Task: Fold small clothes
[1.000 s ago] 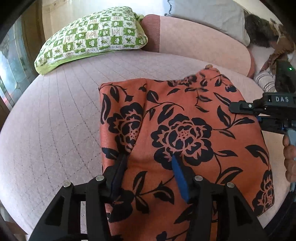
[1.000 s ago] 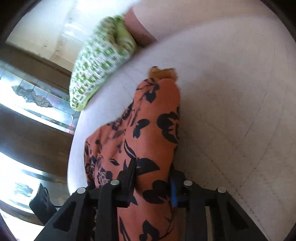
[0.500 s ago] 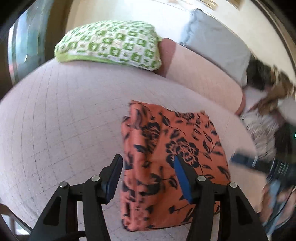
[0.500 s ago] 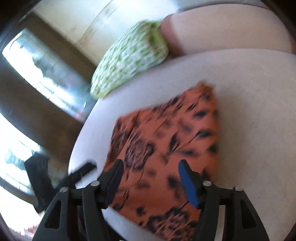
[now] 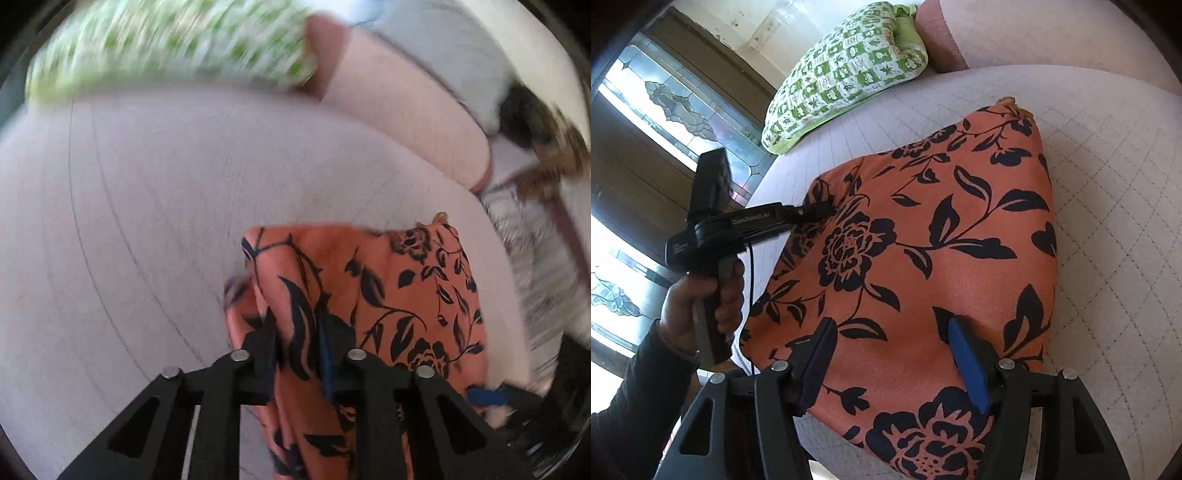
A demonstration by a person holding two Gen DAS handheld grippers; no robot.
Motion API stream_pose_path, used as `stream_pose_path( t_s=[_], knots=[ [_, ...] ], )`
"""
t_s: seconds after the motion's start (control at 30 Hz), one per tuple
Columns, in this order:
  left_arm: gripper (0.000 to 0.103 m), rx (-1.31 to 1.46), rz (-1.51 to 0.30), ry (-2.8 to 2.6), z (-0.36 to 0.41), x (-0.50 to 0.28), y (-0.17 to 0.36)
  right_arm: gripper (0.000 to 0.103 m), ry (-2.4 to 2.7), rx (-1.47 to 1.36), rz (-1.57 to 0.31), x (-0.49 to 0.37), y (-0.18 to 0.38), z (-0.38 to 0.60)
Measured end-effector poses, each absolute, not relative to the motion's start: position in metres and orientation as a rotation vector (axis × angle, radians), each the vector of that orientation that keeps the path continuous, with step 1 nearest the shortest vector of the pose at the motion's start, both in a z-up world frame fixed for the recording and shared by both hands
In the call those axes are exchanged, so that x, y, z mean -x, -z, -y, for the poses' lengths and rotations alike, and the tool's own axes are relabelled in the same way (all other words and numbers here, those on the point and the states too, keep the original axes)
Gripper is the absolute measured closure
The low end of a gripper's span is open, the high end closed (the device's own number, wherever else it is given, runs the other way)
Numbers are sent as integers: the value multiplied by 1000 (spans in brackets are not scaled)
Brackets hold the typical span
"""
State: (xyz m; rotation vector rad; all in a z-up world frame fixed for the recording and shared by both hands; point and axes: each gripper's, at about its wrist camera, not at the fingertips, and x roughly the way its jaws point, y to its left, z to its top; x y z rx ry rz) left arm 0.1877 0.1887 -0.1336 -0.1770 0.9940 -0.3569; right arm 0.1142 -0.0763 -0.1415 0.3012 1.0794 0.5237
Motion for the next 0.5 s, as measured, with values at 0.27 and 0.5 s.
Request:
stream_pose_path(
  t_s=[0.27,0.5],
  knots=[
    [59,185,-985,275,-191,-183,144,26,-564,-297,-1077,-113,143,77],
    [45,139,-864,257,-180,-98,84,26,-563,-405,-1005,-96,121,92]
  ],
)
